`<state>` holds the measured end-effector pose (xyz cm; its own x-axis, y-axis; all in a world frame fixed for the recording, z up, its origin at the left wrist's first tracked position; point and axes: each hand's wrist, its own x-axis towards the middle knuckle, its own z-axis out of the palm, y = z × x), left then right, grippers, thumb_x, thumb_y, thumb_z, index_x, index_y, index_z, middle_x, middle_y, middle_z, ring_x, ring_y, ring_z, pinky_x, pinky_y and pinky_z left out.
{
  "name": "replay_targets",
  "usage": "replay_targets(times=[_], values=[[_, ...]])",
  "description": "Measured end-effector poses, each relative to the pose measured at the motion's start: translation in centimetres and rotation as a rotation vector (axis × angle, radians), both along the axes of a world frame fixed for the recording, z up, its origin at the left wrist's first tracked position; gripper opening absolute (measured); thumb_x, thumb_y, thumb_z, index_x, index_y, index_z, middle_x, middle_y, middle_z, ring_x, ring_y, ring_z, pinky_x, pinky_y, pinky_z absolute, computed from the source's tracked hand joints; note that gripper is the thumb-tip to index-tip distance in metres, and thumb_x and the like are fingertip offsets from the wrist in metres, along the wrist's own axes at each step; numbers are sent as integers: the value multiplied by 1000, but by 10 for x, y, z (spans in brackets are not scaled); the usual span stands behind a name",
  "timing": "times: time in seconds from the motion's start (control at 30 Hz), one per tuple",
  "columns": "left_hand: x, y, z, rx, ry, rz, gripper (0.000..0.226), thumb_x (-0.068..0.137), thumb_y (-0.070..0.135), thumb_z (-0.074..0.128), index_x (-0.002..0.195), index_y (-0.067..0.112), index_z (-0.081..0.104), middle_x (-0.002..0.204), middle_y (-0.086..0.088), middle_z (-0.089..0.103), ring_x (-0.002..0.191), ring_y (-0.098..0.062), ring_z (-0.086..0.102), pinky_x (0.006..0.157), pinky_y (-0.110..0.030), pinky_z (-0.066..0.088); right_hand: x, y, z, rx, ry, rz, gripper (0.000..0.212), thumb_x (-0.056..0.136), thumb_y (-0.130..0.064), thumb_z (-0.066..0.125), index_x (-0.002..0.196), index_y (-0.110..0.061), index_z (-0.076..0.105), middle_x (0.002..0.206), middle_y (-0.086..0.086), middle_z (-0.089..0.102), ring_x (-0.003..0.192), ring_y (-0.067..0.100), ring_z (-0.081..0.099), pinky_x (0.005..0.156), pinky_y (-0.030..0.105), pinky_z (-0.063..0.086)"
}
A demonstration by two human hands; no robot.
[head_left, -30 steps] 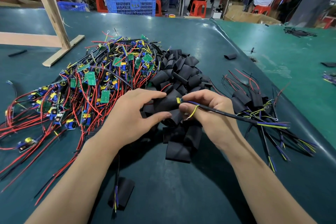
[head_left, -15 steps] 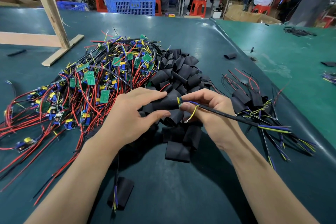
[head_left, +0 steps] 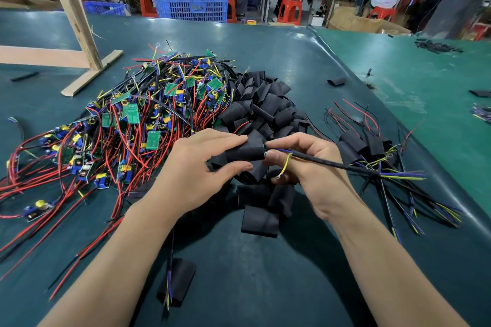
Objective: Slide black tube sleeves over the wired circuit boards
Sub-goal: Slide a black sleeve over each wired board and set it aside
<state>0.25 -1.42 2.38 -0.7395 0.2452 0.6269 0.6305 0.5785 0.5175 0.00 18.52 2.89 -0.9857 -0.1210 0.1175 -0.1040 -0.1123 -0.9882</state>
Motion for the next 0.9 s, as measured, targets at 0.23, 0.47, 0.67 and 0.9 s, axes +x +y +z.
replay_targets(times=[0.23,0.47,0.67,0.9], values=[[0,-1,0,33,-33,-23,45,74,27,79,113,5,73,107,-5,71,99,-16,68,91,-34,54,0,-2,-1,13,2,13,13,66,-12,80,78,-14,77,70,5,72,63,13,68,55,24,56],[-1,-1,-1,31,-43,-19,46,74,29,78,114,6,72,110,-4,71,102,-15,67,92,-32,52,0,-2,0,60,11,25,17,82,-1,74,81,-17,79,70,5,71,61,14,64,50,21,50],[-1,2,-4,22,-27,-34,45,74,27,78,113,4,72,107,0,69,97,-16,67,91,-29,52,1,-1,-1,89,1,8,15,83,-4,74,81,-18,80,66,3,68,61,17,60,49,23,48],[-2,3,-9,-6,14,-41,42,76,24,77,113,3,72,106,-4,71,94,-17,67,86,-31,52,2,-6,-5,33,-34,-31,13,83,-5,74,79,-17,79,60,3,64,52,12,55,42,21,43]])
